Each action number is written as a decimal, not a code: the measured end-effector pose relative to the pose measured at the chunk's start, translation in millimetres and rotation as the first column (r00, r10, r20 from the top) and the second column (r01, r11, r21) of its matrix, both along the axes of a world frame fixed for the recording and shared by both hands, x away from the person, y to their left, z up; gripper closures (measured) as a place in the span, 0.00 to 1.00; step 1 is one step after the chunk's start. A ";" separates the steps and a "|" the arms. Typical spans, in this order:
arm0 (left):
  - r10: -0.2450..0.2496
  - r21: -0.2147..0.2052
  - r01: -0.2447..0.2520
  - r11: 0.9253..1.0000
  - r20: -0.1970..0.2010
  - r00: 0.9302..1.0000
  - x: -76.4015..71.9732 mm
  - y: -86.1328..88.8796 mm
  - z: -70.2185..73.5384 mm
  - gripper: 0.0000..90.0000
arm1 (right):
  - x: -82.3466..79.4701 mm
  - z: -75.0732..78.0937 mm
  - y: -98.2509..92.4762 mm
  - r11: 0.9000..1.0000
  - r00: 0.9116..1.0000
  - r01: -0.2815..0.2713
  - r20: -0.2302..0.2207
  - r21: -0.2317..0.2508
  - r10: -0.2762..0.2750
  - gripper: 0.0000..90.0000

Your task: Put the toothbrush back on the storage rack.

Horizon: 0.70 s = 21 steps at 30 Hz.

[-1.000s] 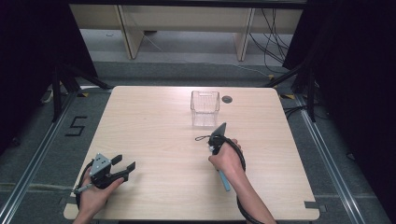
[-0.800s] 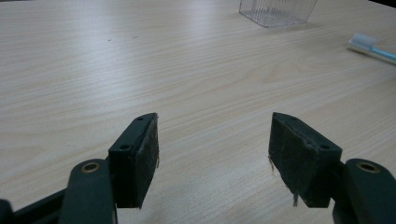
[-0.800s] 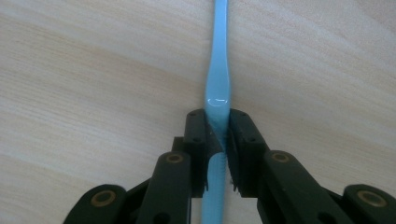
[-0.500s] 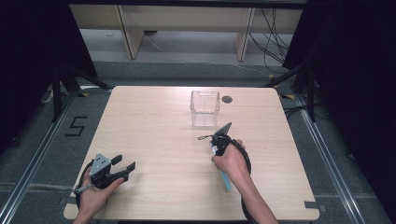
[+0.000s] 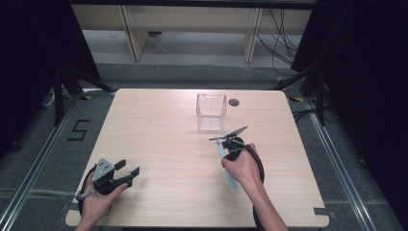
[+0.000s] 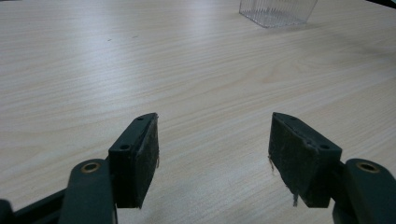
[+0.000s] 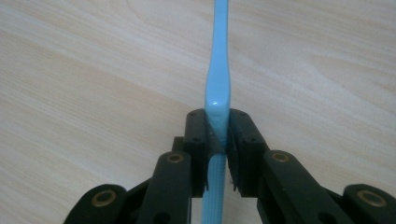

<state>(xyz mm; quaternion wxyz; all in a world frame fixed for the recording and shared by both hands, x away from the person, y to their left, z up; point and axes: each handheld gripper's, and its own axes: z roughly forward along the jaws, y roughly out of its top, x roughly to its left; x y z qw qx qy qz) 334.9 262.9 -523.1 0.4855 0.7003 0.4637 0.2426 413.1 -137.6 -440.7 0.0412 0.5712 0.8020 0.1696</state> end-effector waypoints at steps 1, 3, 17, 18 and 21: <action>0.000 -0.001 0.000 1.000 -0.001 1.000 0.2 0.1 0.0 0.37 | -1.4 0.8 -2.4 1.000 1.000 0.010 0.021 0.022 -0.011 0.88; 0.000 0.000 0.000 1.000 -0.002 1.000 0.3 0.0 0.0 0.36 | -2.3 0.6 -4.4 1.000 0.999 0.010 0.042 0.029 -0.012 0.88; -0.005 -0.003 0.005 1.000 0.003 1.000 0.4 -0.2 -0.4 0.37 | -5.6 2.5 -17.0 0.995 0.977 -0.008 0.215 0.103 -0.014 0.88; -0.005 -0.003 0.005 1.000 0.003 1.000 0.4 -0.2 -0.4 0.37 | -6.6 3.6 -16.1 0.994 0.977 0.006 0.211 0.107 -0.029 0.88; 0.000 0.003 0.000 1.000 -0.001 1.000 0.0 -0.2 0.0 0.37 | -5.6 3.7 -19.0 0.993 0.963 -0.017 0.268 0.115 -0.015 0.88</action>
